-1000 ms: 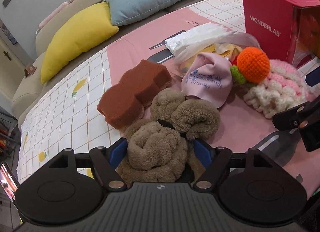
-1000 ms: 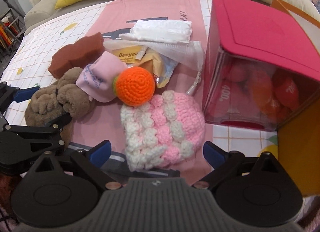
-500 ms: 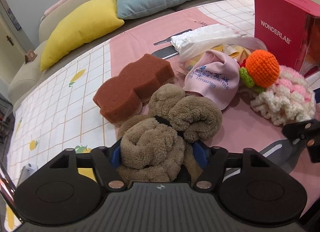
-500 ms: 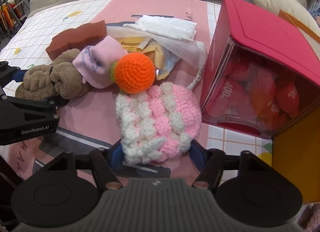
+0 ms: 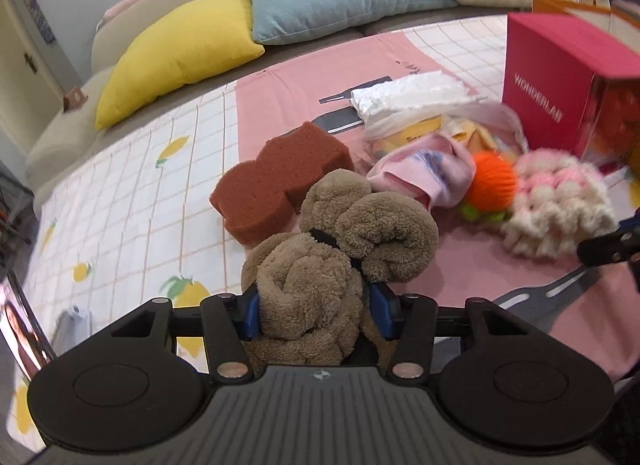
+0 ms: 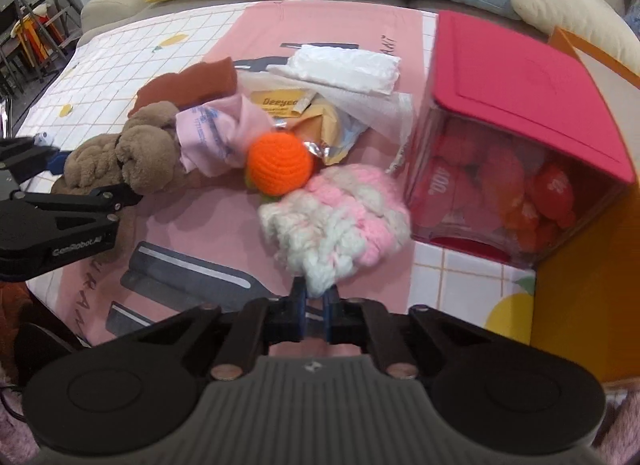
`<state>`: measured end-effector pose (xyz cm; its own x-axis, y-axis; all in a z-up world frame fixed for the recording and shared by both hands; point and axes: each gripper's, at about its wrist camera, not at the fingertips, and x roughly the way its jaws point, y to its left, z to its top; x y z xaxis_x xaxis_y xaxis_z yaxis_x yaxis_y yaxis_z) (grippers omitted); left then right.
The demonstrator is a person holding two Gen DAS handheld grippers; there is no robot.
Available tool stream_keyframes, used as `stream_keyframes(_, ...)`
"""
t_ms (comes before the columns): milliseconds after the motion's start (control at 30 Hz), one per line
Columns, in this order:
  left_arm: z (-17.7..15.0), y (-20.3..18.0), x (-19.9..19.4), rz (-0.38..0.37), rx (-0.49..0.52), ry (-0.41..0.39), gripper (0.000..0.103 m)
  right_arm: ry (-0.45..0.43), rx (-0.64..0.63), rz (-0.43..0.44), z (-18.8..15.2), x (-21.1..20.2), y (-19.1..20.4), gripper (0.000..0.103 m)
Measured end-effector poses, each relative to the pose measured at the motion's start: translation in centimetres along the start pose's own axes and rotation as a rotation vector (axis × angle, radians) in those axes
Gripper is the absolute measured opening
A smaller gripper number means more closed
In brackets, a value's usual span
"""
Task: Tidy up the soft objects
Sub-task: 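Carry the bear and pink hat into the orange box and release both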
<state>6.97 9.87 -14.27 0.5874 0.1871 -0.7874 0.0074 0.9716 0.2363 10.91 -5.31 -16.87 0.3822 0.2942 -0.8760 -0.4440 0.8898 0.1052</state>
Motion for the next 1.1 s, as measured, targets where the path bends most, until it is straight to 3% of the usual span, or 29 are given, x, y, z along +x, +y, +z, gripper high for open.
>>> stream_keyframes(200,0.6,1.0,-2.3,-0.05,-0.141,0.02,0.06,0.005,0.05,-0.008,-0.4,-1.1,-1.2,0.007)
stream_keyframes(267,0.7,1.7,-3.2,-0.092,-0.228,0.019,0.06,-0.009,0.066,-0.015,-0.5,-1.6,-1.5,0.015)
stream_keyframes(367,0.8,2.1,-4.5,-0.146,-0.3,0.002,0.06,-0.046,0.069,-0.015,-0.6,-2.3,-1.8,0.057)
stream_keyframes(467,0.7,1.8,-5.2,-0.104,-0.31,-0.015,0.06,-0.082,0.061,-0.007,-0.3,-2.2,-1.8,0.065)
stream_keyframes(567,0.7,1.7,-5.3,-0.083,-0.319,-0.021,0.06,-0.103,0.04,0.003,0.3,-1.2,-1.6,0.087)
stream_keyframes(733,1.0,1.5,-5.7,-0.088,-0.314,-0.031,0.06,-0.064,-0.016,-0.016,0.7,1.5,-0.4,0.088)
stream_keyframes(833,0.8,0.7,-5.6,-0.1,-0.295,-0.02,0.06,-0.069,-0.061,-0.052,0.4,2.2,0.1,0.08)
stream_keyframes(1033,1.0,-0.4,-5.9,-0.126,-0.269,-0.023,0.06,-0.084,-0.081,-0.036,0.0,1.4,0.2,0.048)
stream_keyframes(1067,1.0,-0.6,-6.0,-0.128,-0.267,-0.027,0.06,-0.088,-0.084,-0.035,0.0,1.2,0.2,0.034)
stream_keyframes(1100,1.0,-0.7,-6.2,-0.131,-0.264,-0.03,0.06,-0.089,-0.09,-0.046,-0.1,1.0,0.2,0.012)
